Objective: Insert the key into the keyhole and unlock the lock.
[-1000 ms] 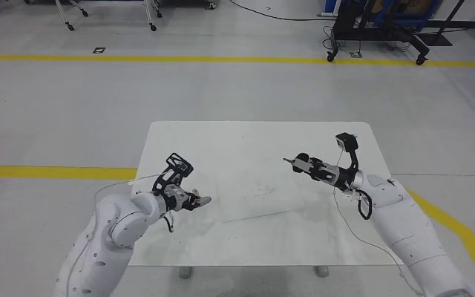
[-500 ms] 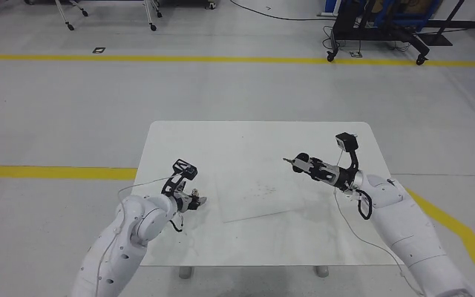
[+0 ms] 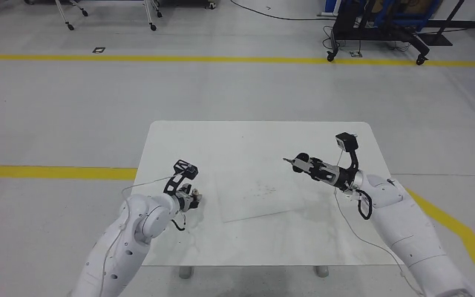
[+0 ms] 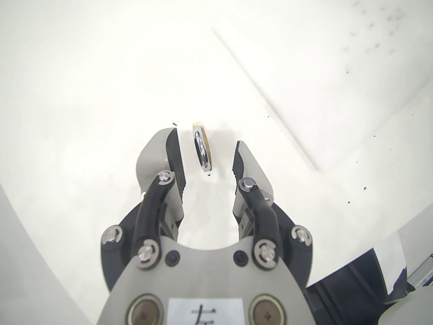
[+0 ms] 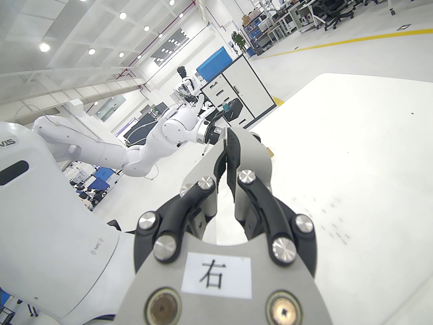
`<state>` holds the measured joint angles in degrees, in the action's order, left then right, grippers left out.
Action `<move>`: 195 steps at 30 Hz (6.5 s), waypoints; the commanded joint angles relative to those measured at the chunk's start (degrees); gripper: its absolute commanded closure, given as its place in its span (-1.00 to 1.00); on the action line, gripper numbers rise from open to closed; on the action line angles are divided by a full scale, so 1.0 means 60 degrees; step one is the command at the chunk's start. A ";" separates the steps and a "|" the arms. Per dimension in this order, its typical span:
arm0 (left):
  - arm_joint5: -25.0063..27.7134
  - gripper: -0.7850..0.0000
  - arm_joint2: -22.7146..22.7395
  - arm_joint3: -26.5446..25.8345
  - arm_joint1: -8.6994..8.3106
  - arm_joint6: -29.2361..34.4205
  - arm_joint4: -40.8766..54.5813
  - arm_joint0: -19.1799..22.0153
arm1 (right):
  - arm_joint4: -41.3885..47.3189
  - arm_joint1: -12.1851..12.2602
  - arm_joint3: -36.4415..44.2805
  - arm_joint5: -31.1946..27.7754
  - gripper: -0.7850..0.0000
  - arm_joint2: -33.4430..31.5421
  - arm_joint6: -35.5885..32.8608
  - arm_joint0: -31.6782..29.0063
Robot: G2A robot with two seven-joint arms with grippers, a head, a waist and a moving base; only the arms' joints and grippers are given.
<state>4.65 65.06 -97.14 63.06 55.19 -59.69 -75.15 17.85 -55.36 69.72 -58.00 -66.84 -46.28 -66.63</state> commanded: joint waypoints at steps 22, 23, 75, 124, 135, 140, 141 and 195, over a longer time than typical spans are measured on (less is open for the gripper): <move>-0.0365 1.00 -0.0334 0.0365 0.0136 -0.0192 -0.0231 0.0321 | 0.0000 0.0000 0.0000 0.0000 1.00 0.0000 0.0000 0.0000; -0.0392 1.00 -0.0258 0.0318 0.0134 -0.0334 -0.0162 0.0295 | 0.0000 0.0000 0.0000 0.0000 1.00 0.0000 0.0000 0.0000; 0.1141 1.00 -0.2233 1.1141 0.2842 0.5401 1.7857 0.6489 | -0.0741 -0.1322 0.0064 0.1337 1.00 0.1669 0.5951 0.0843; -0.1518 1.00 -0.2689 1.1797 0.3492 0.0473 1.6912 0.6524 | 0.1587 -0.1747 0.2558 0.7600 1.00 0.1362 0.3898 -0.0245; -0.1358 1.00 -0.2432 1.0655 0.3369 -0.0620 1.6474 0.5941 | 0.2107 -0.1693 0.3394 1.0683 1.00 0.0959 0.4523 -0.0955; -0.1421 1.00 -0.2256 1.0330 0.3287 -0.0897 1.6320 0.5758 | 0.1939 -0.1737 0.3658 1.1484 1.00 0.1084 0.4985 -0.1120; -0.1447 1.00 -0.2213 1.0279 0.3275 -0.0965 1.6324 0.5721 | 0.1932 -0.1750 0.3685 1.1507 1.00 0.1076 0.5125 -0.1146; -0.1671 1.00 -0.1633 0.8974 0.3107 -0.1700 1.4867 0.5103 | 0.1156 -0.2427 0.2753 1.1790 -1.00 0.1420 0.6227 -0.0683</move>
<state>-5.52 55.09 -43.27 81.72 44.91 29.31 -44.46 24.80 -69.92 86.22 12.73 -58.34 -8.92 -70.72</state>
